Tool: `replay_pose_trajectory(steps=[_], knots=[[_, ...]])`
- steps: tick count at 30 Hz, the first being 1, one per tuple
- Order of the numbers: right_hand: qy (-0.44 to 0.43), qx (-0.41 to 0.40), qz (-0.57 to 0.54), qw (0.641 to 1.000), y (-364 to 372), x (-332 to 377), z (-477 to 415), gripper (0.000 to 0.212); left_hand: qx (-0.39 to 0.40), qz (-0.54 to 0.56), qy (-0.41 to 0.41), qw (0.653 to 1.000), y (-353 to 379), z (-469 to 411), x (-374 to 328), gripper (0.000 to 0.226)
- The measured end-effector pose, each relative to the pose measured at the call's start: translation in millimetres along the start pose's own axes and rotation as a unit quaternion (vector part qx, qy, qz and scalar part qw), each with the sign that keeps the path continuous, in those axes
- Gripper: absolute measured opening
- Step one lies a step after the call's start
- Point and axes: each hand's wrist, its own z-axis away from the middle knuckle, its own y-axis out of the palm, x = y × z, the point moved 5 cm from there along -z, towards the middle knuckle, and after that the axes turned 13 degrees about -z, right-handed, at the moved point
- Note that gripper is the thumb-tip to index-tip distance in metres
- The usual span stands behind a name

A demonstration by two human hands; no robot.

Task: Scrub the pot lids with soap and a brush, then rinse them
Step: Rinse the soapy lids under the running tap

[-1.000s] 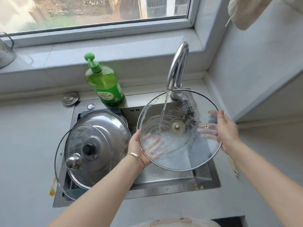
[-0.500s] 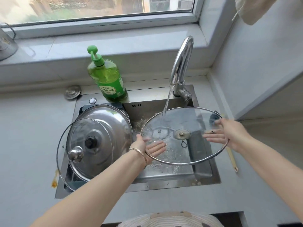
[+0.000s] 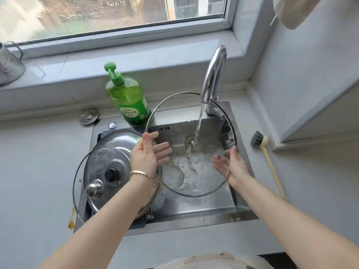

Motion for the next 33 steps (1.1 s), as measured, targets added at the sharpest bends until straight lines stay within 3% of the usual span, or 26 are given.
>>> replay_pose_trajectory(steps=[3, 6, 11, 15, 21, 25, 27, 30, 33], knots=[[-0.099, 0.008, 0.044, 0.994, 7.2, 30.3, 3.8, 0.028, 0.012, 0.043, -0.035, 0.998, 0.7, -8.3, 16.7, 0.043], [-0.182, 0.025, 0.115, 0.976, 14.4, 65.5, 13.9, 0.028, 0.035, 0.094, -0.133, 0.986, 12.7, -10.3, 37.0, 0.047], [-0.220, 0.035, 0.226, 0.948, 21.7, 104.1, 28.7, 0.028, 0.075, 0.138, -0.282, 0.947, 42.4, 4.7, 63.2, 0.051], [-0.147, -0.015, 0.234, 0.961, -2.5, 102.8, 21.7, 0.021, 0.094, 0.139, -0.317, 0.933, 47.9, 12.3, 65.9, 0.048], [0.049, -0.069, 0.133, 0.988, -46.3, 43.6, 13.5, 0.019, 0.106, 0.150, -0.214, 0.960, 28.1, 0.8, 53.3, 0.054], [0.125, -0.074, 0.074, 0.987, -42.4, 7.5, 17.5, 0.023, 0.160, 0.040, -0.189, 0.968, 37.2, 1.1, 58.1, 0.007], [0.152, -0.066, 0.062, 0.984, -33.5, -7.2, 22.6, 0.023, 0.198, 0.000, -0.195, 0.961, 49.6, 4.4, 59.8, 0.009], [0.191, -0.054, 0.052, 0.979, -20.1, -22.4, 30.0, 0.025, 0.197, 0.069, -0.231, 0.950, 53.9, 8.1, 56.9, 0.008], [0.211, -0.050, 0.027, 0.976, -12.2, -34.3, 31.2, 0.025, 0.202, 0.074, -0.238, 0.947, 52.1, 10.0, 63.4, 0.027]])
